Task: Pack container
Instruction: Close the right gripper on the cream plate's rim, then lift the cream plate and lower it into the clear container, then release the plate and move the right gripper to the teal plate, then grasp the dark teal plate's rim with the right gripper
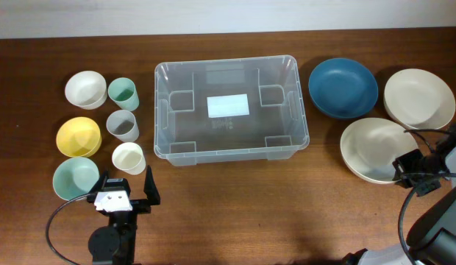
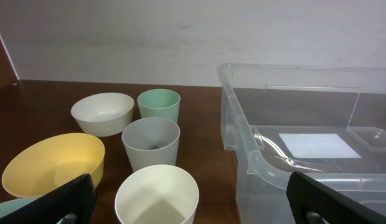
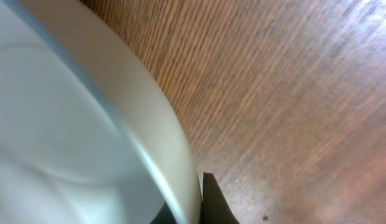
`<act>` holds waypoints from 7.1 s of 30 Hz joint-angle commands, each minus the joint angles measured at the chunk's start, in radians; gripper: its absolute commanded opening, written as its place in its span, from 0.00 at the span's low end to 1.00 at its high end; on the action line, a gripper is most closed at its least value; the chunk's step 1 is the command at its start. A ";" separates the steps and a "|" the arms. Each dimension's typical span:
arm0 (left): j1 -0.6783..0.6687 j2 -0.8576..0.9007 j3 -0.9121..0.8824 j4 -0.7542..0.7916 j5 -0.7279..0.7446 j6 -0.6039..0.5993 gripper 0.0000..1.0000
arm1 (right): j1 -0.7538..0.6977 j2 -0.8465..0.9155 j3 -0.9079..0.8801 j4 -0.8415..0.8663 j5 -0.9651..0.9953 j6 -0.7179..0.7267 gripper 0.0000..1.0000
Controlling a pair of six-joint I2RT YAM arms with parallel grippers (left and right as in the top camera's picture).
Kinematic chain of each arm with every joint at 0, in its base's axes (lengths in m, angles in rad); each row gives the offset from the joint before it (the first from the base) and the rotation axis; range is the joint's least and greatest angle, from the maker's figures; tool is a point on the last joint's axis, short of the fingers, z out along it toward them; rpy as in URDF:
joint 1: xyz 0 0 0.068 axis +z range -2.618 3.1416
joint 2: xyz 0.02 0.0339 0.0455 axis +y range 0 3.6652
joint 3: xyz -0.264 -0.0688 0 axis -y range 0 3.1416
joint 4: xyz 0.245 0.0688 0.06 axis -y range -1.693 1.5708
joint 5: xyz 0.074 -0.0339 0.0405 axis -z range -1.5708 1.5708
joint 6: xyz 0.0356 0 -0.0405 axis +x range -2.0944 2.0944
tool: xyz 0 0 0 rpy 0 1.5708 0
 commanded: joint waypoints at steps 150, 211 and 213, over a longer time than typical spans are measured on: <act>0.005 -0.008 -0.003 -0.003 -0.006 0.012 0.99 | 1.144 0.341 0.553 0.212 -0.182 0.174 0.79; 0.005 -0.008 -0.003 -0.004 -0.006 0.012 0.99 | 0.431 0.471 0.544 0.078 -0.061 0.278 0.98; 0.005 -0.008 -0.003 -0.004 -0.006 0.012 0.99 | 0.431 0.483 0.544 0.079 -0.064 0.278 0.93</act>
